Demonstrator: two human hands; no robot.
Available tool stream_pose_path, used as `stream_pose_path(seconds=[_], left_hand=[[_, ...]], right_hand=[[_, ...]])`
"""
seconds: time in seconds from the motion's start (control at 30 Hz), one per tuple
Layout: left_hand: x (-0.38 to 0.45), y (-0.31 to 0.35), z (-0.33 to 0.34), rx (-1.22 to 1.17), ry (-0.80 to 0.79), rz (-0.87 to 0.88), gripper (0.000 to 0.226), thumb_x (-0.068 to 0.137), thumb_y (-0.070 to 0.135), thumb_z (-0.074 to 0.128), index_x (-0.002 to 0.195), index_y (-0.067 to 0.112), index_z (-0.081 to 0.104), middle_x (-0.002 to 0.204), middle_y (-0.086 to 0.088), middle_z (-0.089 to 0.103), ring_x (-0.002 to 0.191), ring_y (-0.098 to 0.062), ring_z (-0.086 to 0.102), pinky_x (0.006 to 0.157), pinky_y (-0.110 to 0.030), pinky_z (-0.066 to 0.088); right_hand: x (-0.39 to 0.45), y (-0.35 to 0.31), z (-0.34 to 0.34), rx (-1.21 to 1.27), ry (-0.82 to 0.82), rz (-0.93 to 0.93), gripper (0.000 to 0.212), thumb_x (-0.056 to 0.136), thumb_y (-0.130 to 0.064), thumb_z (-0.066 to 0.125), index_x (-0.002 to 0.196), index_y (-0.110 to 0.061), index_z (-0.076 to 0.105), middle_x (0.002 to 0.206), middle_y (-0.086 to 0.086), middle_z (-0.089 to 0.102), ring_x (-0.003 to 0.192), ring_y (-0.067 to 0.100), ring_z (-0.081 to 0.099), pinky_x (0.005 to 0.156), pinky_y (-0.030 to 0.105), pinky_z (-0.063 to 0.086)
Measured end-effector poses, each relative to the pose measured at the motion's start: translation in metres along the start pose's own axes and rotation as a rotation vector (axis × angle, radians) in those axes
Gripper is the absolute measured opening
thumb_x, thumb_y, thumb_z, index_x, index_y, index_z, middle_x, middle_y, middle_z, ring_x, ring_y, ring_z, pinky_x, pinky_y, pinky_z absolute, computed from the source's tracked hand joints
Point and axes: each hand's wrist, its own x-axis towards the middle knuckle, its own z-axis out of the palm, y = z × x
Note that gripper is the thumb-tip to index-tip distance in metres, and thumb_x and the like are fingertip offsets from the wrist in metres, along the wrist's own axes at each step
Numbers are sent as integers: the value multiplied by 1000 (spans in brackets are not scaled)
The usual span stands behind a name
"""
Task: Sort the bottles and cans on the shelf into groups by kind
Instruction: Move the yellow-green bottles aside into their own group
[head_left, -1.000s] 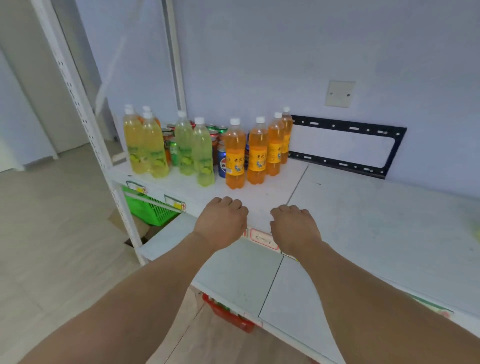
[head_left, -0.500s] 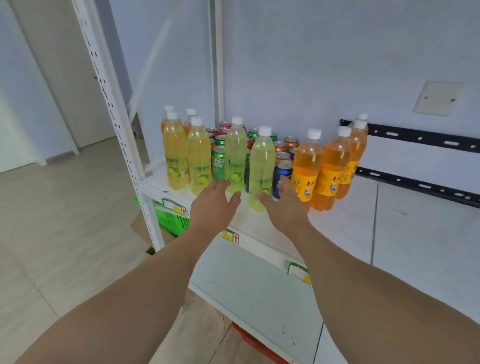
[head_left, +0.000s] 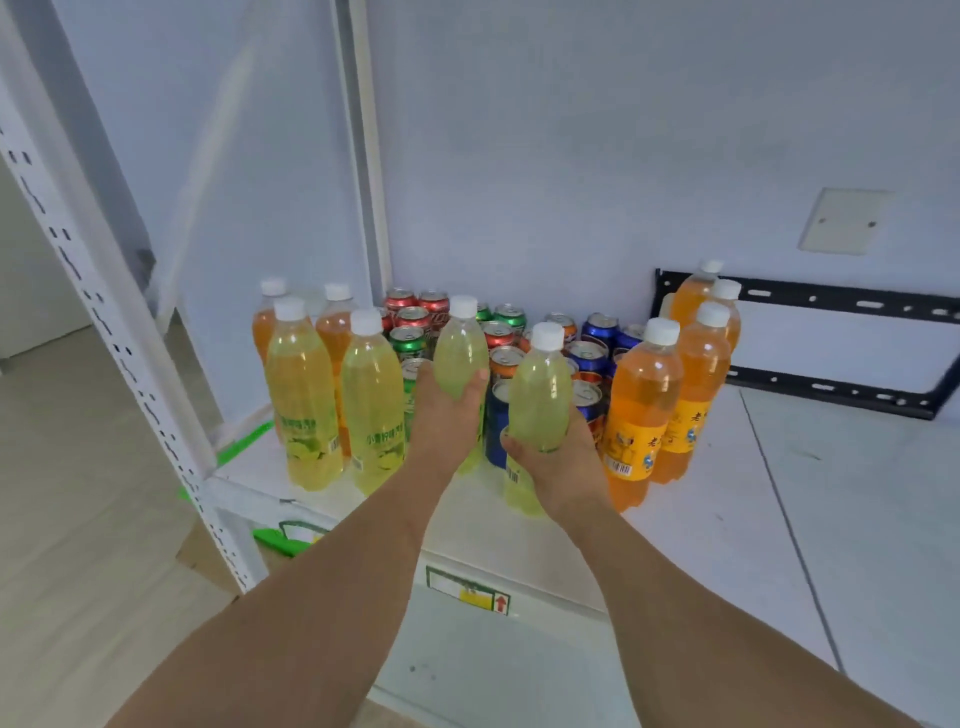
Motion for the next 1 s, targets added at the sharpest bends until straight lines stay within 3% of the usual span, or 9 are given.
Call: stream_pose_path(seconds=[0.1, 0.23, 0.4, 0.5, 0.6, 0.77, 1.0], left_hand=[[8, -8, 5, -46, -46, 16, 72, 83, 53, 68, 142, 25, 38, 128, 1, 58, 115, -21, 55, 101, -42, 45], [7, -20, 2, -85, -85, 88, 65, 78, 57, 73, 130, 28, 47, 120, 6, 63, 109, -17, 60, 96, -40, 49], [-11, -22, -4, -214, -135, 37, 53, 76, 59, 73, 114, 30, 51, 103, 8, 66, 94, -15, 64, 87, -44, 55], [-33, -24, -3, -278, -197, -14, 63, 74, 69, 67, 119, 27, 54, 105, 7, 66, 98, -18, 64, 91, -46, 54], [-58, -17, 2, -333, -255, -54, 64, 81, 64, 64, 131, 27, 50, 118, 13, 58, 112, -15, 57, 94, -37, 47], [-117, 5, 28, -376, -437, -179, 78, 78, 75, 56, 138, 25, 49, 124, 5, 59, 114, -20, 56, 97, -43, 46], [-246, 44, 95, -453, -623, -227, 53, 83, 62, 64, 124, 28, 59, 111, -1, 70, 100, -24, 68, 86, -46, 56]], right_hand=[[-7, 0, 0, 31, 65, 16, 71, 73, -37, 84, 132, -28, 45, 114, -10, 58, 103, 15, 57, 80, 29, 46], [-26, 3, 1, 77, 128, 6, 63, 71, -31, 86, 117, -37, 44, 109, -13, 58, 102, 12, 57, 83, 28, 48], [-59, -2, -10, 93, 216, 25, 66, 72, -42, 83, 124, -35, 44, 111, -13, 56, 99, 10, 57, 79, 28, 48], [-87, 4, -21, 134, 283, 62, 58, 73, -45, 80, 119, -34, 46, 111, -8, 62, 96, 10, 61, 79, 32, 53], [-118, 9, -37, 197, 346, 120, 48, 76, -40, 78, 111, -30, 47, 98, -7, 63, 90, 13, 64, 77, 36, 56], [-178, 23, -78, 260, 406, 154, 44, 78, -37, 75, 110, -25, 48, 93, -4, 64, 84, 15, 66, 75, 41, 58], [-268, 60, -194, 223, 468, 151, 46, 79, -36, 76, 113, -27, 46, 97, -6, 63, 85, 10, 63, 71, 31, 54]])
